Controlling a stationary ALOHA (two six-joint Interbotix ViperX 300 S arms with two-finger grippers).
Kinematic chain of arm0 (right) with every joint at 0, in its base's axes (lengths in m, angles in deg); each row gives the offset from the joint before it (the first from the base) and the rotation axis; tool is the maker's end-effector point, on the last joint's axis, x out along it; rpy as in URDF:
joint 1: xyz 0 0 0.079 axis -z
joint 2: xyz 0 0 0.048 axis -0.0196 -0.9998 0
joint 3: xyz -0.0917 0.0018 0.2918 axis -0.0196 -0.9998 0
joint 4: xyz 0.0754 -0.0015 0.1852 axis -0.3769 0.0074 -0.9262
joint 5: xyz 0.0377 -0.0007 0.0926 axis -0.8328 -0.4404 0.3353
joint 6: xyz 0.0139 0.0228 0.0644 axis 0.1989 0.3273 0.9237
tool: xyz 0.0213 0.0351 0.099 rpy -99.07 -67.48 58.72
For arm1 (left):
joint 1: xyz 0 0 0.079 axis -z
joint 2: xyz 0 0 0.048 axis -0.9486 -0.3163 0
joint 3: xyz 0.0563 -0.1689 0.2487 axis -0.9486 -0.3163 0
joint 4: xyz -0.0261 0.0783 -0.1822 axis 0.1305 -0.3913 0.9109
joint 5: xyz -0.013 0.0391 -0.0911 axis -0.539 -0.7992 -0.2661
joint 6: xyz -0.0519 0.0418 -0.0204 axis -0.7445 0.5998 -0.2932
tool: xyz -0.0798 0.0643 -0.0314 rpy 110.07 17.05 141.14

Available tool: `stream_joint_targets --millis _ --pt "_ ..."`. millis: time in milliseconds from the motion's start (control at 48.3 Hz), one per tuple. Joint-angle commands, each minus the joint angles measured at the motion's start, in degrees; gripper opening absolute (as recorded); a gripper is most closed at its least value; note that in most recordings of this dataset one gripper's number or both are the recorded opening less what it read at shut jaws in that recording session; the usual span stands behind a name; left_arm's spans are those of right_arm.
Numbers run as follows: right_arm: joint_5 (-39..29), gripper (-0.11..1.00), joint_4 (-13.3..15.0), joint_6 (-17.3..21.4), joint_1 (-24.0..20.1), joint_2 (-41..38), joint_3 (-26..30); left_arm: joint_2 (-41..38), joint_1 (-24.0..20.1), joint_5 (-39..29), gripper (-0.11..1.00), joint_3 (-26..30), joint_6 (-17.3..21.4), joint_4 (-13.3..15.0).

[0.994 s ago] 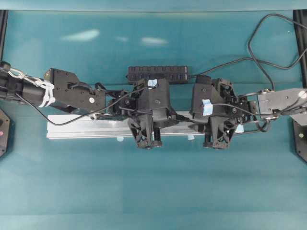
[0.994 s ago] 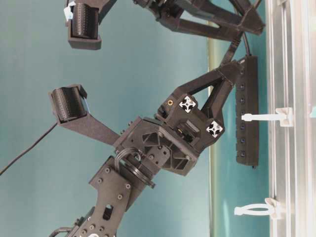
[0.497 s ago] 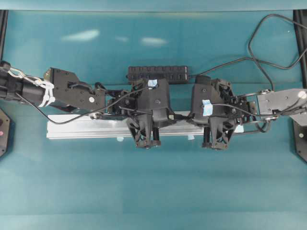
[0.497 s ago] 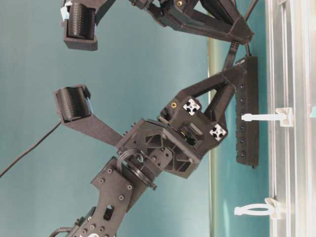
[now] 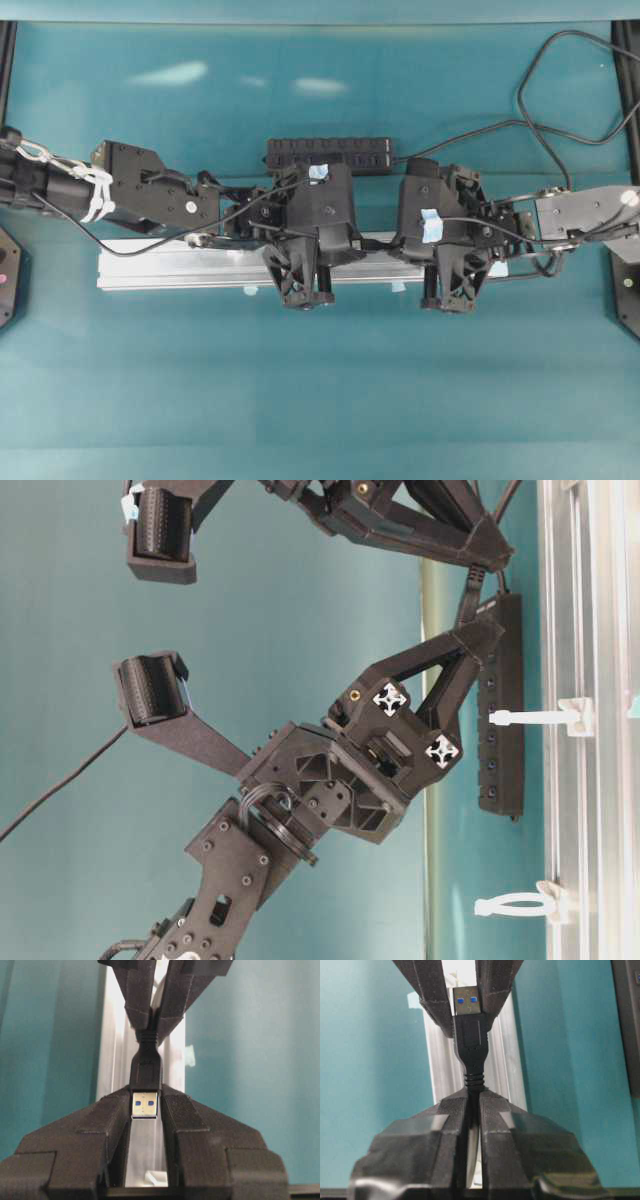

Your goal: Pass the USB cable through three rings with both arms.

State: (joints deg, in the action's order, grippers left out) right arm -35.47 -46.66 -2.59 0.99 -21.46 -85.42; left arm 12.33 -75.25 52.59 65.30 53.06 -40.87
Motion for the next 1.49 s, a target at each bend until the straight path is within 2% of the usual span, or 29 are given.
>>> stream_joint_targets --millis 0,104,186,311,373,538,807,1035,1470 --pt "-0.70 -0.10 0.09 -0.26 -0.44 0.35 0.70 1.49 -0.62 0.44 0.21 0.79 -0.09 -0.09" --pt "-1.58 -0.10 0.09 -0.26 -0.62 0.35 0.70 1.85 -0.79 0.70 0.24 0.79 -0.09 -0.09" --pt "-1.93 -0.10 0.09 -0.35 -0.62 0.35 0.70 2.37 -0.79 1.05 0.45 0.62 -0.09 -0.09" --pt "-2.20 -0.10 0.09 -0.35 -0.62 0.18 0.97 3.60 -0.79 0.97 0.82 0.26 -0.18 -0.09" --pt "-2.72 -0.10 0.18 -0.44 -0.62 -0.18 1.41 4.57 -0.79 0.70 0.91 0.00 -0.18 -0.09" --pt "-5.27 -0.10 0.18 -0.79 -0.97 -1.49 3.69 8.61 -0.97 -0.35 0.89 -2.11 -0.18 -0.09" --pt "-11.95 -0.10 0.18 -3.69 -2.20 -5.27 9.23 19.07 -0.97 -6.50 0.89 -7.82 -0.18 -0.09" --pt "-14.59 -0.10 -0.18 -5.27 -3.08 -7.91 11.87 25.14 -0.97 -10.37 0.89 -12.13 -0.35 -0.09" --pt "-16.17 -0.10 -0.62 -5.27 -3.08 -11.60 14.77 27.60 -0.97 -15.29 0.88 -14.24 -1.76 -0.09"
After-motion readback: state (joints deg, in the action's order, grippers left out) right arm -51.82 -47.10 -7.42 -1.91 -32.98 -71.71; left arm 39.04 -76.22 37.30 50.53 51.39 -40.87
